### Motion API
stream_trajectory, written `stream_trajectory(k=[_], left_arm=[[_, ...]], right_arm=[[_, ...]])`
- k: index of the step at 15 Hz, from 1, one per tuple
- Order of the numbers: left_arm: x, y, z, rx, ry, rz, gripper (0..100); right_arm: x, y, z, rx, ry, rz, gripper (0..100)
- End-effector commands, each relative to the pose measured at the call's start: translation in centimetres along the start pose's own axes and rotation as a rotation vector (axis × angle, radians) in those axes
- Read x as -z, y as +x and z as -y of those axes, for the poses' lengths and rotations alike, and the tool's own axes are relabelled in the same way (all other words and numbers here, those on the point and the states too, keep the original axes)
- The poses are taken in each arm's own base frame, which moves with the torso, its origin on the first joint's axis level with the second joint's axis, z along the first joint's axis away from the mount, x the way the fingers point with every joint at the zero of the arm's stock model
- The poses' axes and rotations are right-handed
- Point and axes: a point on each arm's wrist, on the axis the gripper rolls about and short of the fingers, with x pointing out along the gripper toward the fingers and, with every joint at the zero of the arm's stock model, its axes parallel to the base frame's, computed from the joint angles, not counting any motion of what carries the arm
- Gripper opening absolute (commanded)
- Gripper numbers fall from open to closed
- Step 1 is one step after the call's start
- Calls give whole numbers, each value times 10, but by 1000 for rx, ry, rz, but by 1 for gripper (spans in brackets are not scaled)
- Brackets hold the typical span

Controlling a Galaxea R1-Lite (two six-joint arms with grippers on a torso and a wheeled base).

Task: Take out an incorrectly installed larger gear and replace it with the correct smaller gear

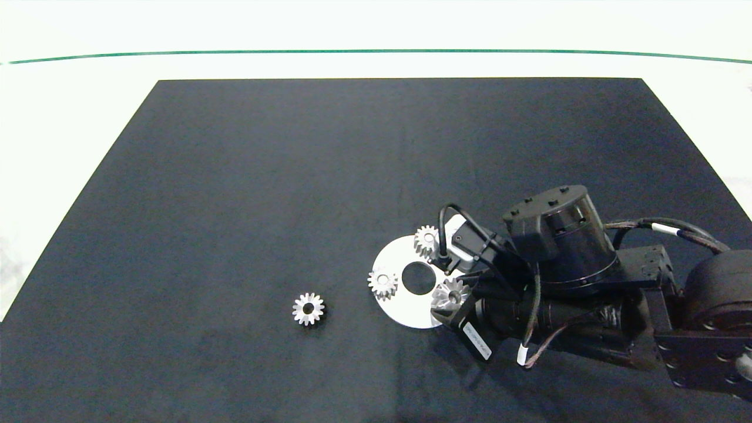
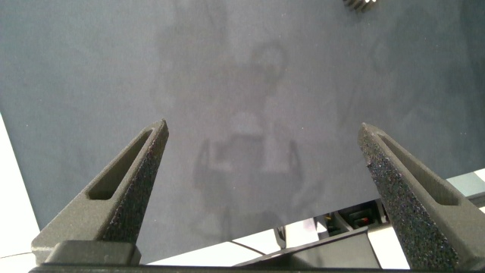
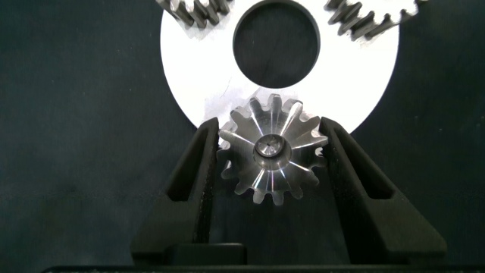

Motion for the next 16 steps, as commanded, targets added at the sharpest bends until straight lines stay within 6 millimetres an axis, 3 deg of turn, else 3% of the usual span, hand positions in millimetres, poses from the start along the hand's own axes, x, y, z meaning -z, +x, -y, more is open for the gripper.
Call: stream_trajectory(k=[1,6,13,16], left_arm=[[1,0,0,-4,-1,-3,100],[1,0,0,-23,-8,-5,100],[1,0,0,-24,-8,-5,100],[3,1,0,-23,-8,-11,100]], right_arm=[[-2,-9,2,7,3,23,37],[-6,-29,12,39,19,66,37],[17,-33,82,255,168,-11,37],[27,-29,101,285,210,-41,37]])
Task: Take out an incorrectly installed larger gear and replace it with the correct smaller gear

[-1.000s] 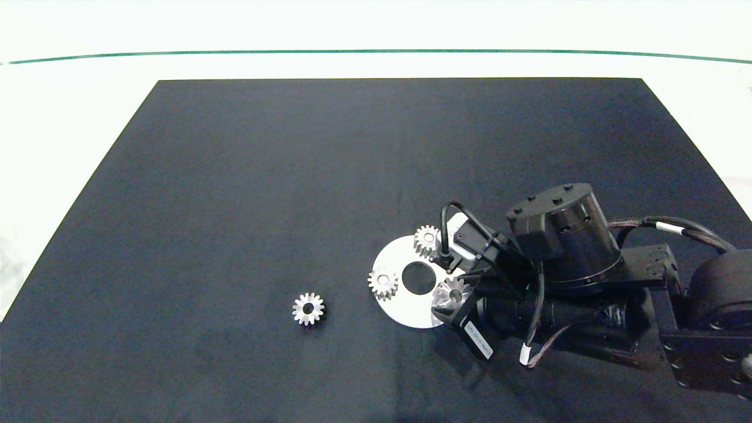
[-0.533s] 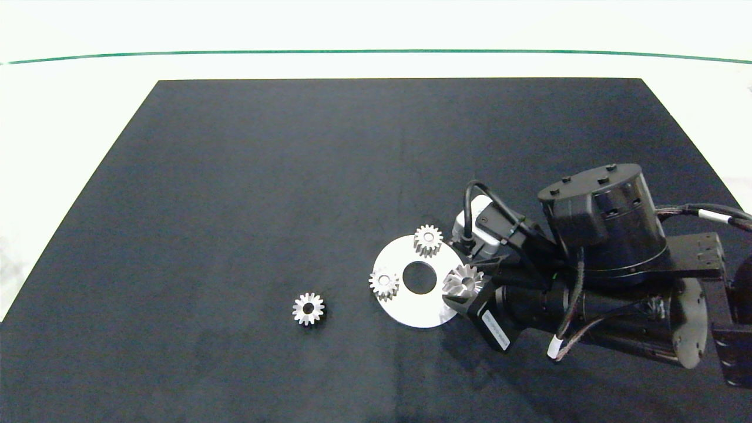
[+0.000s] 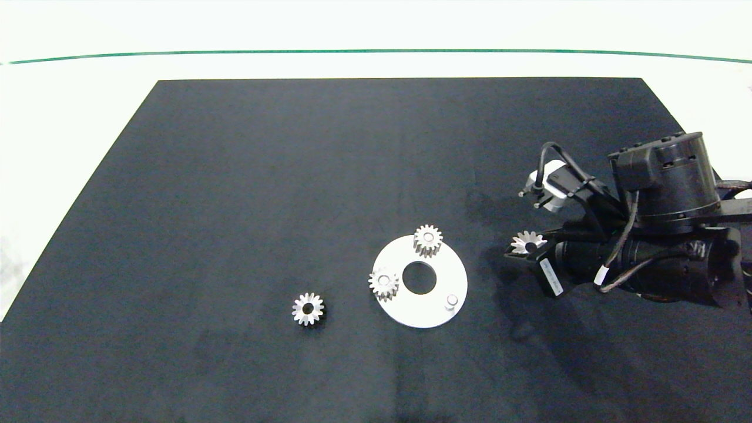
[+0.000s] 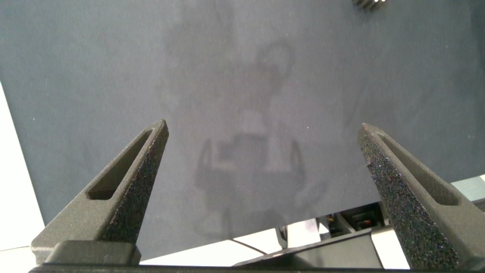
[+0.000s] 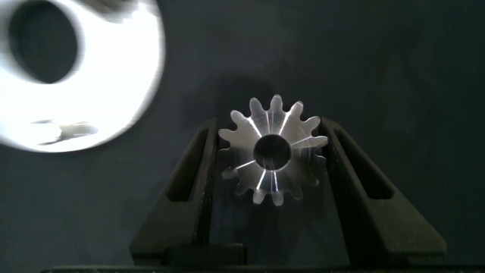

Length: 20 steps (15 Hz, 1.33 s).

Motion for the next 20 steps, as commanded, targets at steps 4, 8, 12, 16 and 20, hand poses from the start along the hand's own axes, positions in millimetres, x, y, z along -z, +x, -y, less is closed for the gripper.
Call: stream_trajectory(k=[4,8,12,16,20], left_arm=[[2,-1,0,-1,1,-1,100],[2,-1,0,-1,1,0,100],[2,-1,0,3,2,2,100],[-2,1,0,37,37,32,100],[-3,11,1,102,151,6,100]], right_arm=[[8,12,18,47,37,-45,37],[14,13,15,29,34,-63,100],[17,7,15,29,34,-61,100],[18,-23,25,63,54,-1,100],[30,-49,30,90,73,29,100]])
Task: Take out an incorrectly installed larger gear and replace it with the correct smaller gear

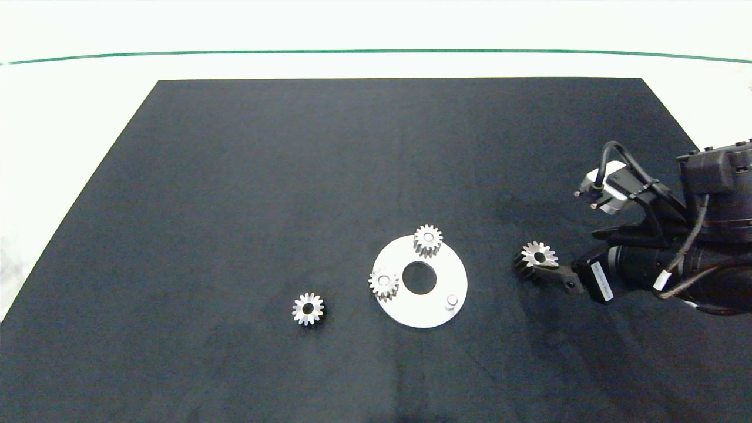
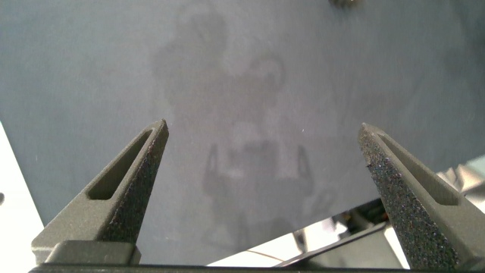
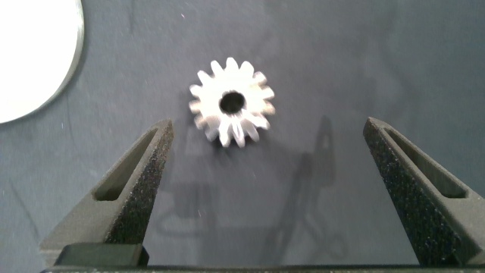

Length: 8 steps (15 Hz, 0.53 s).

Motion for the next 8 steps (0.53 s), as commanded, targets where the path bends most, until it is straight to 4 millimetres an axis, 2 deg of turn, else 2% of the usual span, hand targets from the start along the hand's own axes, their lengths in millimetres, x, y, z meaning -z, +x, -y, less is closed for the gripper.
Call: stream_trajectory(k=[1,6,8], left_arm=[[-7,13,-1,57,25,-24,100],[-25,44,-1,184,60,-35,100],[-26,53,4,264,100,-46,100]], right_arm=[[5,-28,9,32,22,58,100],[6,-63,17,45,31,84,100],[7,-69,21,68,44,91,100]])
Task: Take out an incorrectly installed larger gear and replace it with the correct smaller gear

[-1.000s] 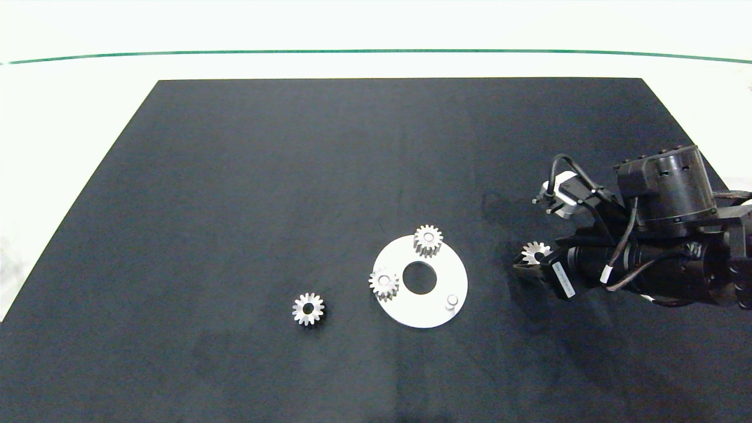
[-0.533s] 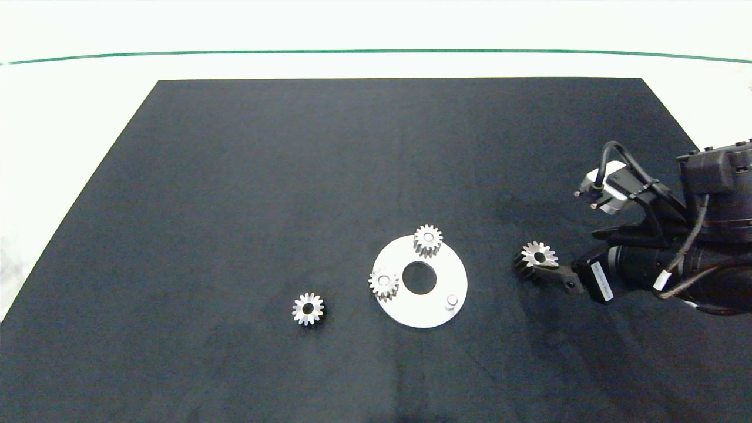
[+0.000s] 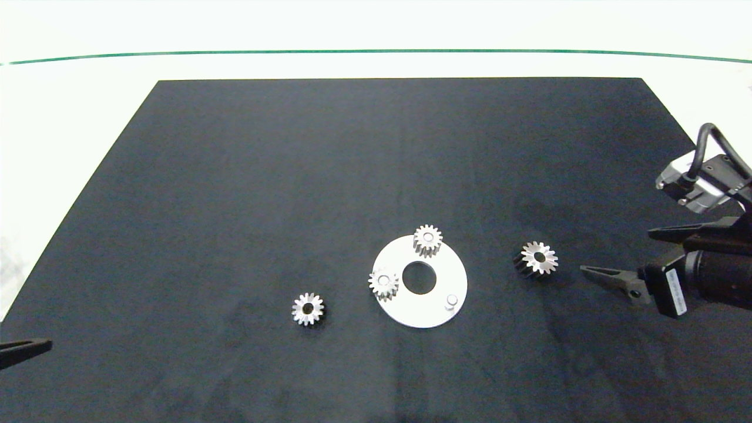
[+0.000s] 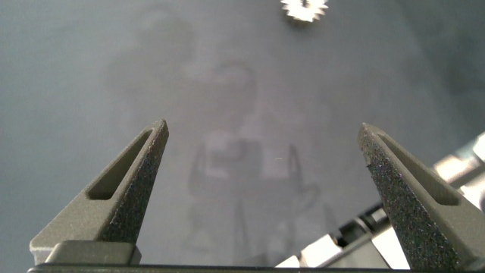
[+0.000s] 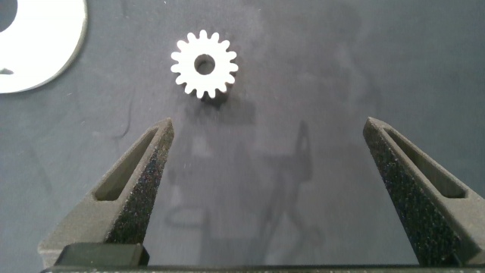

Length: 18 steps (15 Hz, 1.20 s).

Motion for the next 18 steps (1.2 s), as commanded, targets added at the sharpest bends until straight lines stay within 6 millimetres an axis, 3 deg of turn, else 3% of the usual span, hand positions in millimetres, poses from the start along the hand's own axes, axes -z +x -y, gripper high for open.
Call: stream_trajectory(k=[1,7,13,18], left_arm=[[-5,30,6,145,68,-41,100],[2,106,18,191,201,-21,100],[-9,140,17,101,232,-37,100],[-22,152,20,35,249,-29,100]], right_arm=[[-1,-18,10,42,23,47,100],[5,-34,21,94,52,39,100],[2,-38,25,114,64,58,100],[2,-40,25,115,77,65,100]])
